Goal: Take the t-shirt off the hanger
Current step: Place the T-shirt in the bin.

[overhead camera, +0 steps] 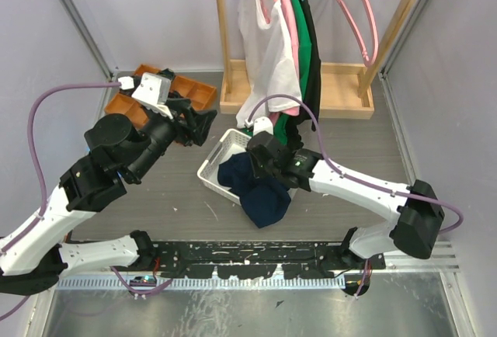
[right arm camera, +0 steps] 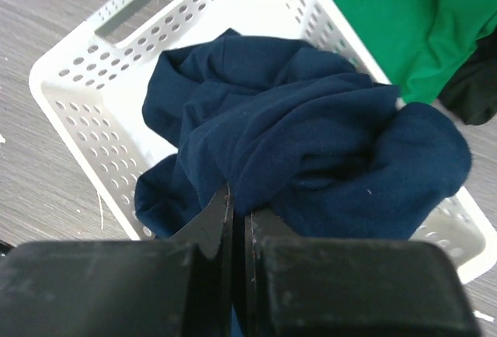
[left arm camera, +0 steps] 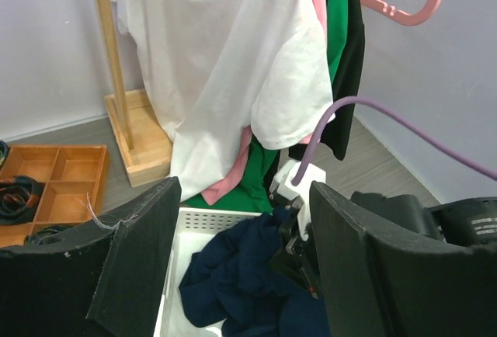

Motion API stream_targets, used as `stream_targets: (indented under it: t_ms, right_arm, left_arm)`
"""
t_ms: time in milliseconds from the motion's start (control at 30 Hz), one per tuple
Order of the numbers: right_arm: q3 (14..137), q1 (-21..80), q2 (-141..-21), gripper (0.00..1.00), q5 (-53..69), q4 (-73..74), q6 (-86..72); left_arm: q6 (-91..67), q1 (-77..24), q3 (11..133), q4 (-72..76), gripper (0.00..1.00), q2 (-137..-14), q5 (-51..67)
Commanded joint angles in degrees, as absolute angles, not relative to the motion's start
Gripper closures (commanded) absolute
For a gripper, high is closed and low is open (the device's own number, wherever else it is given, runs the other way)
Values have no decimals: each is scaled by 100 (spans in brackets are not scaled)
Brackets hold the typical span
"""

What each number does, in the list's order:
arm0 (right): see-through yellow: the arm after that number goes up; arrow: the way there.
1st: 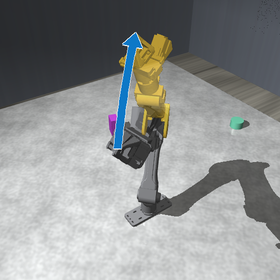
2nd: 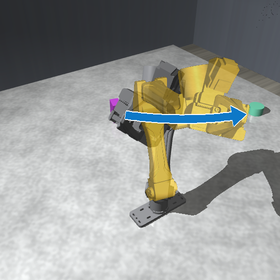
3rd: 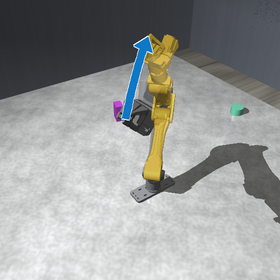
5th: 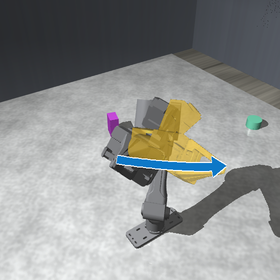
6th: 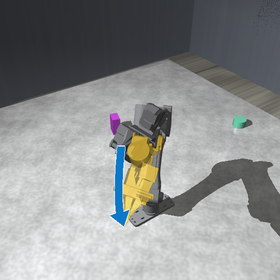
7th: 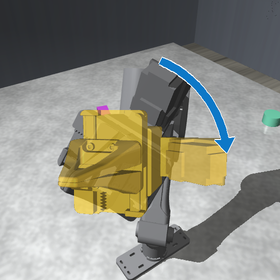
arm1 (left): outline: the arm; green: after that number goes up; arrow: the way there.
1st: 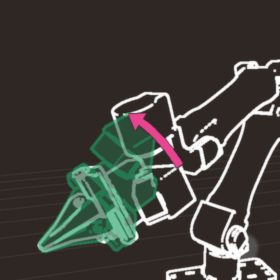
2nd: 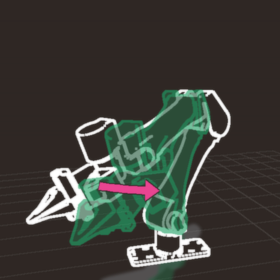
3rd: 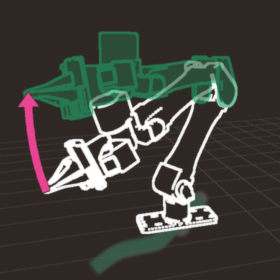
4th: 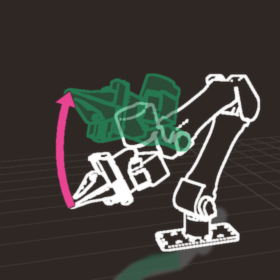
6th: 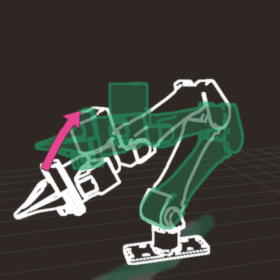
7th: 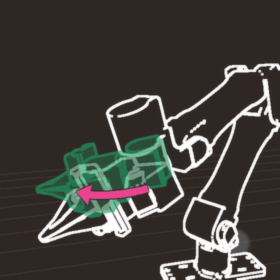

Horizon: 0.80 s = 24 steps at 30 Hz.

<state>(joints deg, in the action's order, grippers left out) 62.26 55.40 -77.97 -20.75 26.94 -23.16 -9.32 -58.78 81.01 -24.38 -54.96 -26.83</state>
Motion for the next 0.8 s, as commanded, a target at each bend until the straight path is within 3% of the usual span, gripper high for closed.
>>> stream_targets:
  t_ms: [0, 200, 333, 600, 733, 767]
  right_arm:
    - [6022, 5570, -8018, 99, -1633, 2143, -2587]
    - [5878, 5569, -8190, 81, -1539, 2136, -2706]
    - [5957, 5572, -7919, 57, -1835, 2156, -2699]
    - [6572, 5572, -7078, 32, -2350, 2547, -2628]
    - [6942, 5572, -6566, 2, -2618, 2770, -2560]
    - [6981, 5572, -6421, 0, -2687, 2772, -2515]
  left_arm:
    - [-893, -5900, 8330, -2528, 25, -5486, -2765]
    - [-943, -5902, 8361, -2518, 23, -5564, -2696]
    - [-901, -5900, 8331, -2441, 22, -5572, -2720]
    - [-882, -5898, 8281, -2228, 20, -5653, -2659]
    - [-887, -5901, 8264, -2109, 20, -5731, -2690]
    - [-883, -5898, 8238, -2060, 19, -5748, -2680]
